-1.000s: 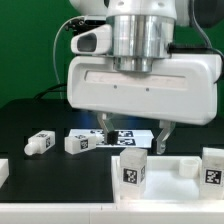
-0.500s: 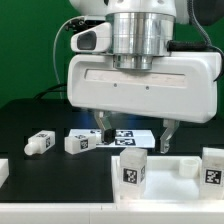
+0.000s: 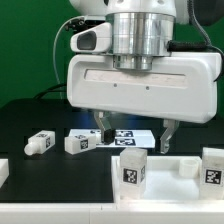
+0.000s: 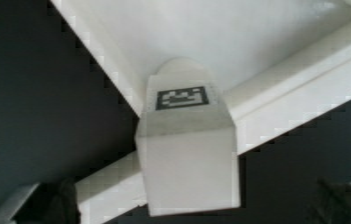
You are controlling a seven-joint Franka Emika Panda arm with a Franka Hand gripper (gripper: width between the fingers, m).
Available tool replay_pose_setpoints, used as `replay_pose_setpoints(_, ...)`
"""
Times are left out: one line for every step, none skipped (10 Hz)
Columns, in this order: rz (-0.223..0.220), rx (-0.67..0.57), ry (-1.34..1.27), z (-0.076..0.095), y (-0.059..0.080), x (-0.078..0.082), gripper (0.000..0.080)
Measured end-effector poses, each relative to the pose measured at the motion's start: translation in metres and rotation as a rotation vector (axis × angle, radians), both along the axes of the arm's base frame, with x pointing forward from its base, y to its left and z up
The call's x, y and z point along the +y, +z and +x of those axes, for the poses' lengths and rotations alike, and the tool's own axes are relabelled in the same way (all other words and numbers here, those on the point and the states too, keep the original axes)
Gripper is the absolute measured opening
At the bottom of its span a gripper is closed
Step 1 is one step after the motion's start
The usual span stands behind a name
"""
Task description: Assemble square table
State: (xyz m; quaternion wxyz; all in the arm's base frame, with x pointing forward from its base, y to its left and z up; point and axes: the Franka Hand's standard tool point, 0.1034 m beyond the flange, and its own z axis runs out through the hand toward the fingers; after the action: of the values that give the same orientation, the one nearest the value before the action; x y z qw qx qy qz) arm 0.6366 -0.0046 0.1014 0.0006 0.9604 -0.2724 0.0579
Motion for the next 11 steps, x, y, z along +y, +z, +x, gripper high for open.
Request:
replay_pose_setpoints(0.012,-0.005,-0.101,-0.006,0.000,0.005,0.0649)
replay_pose_setpoints(0.021,-0.022,-0.157,-0.017,-0.002,0.015,0.0649)
replay_pose_setpoints(0.028,-0.034,-0.184,-0.027,-0.005,0.019,0.0649)
replay_pose_setpoints(0.024,-0.027,-0.151,-0.030,-0.007,0.018,0.0649)
replay_pose_setpoints(0.020,-0.027,-0.133,-0.029,-0.006,0.019,0.0649)
replay_pose_setpoints(0.024,-0.027,-0.156,-0.029,-0.007,0.019,0.0649)
replay_pose_setpoints(0.024,-0.026,-0.165,-0.029,-0.007,0.019,0.0649)
replay_pose_setpoints(0.042,-0.025,-0.238,-0.032,-0.009,0.020,0.0649)
replay_pose_setpoints(0.073,-0.016,-0.369,-0.040,-0.013,0.022,0.0649)
replay_pose_setpoints(0.120,-0.017,-0.575,-0.049,-0.018,0.027,0.0649)
replay_pose_setpoints(0.160,-0.019,-0.736,-0.056,-0.023,0.031,0.0649)
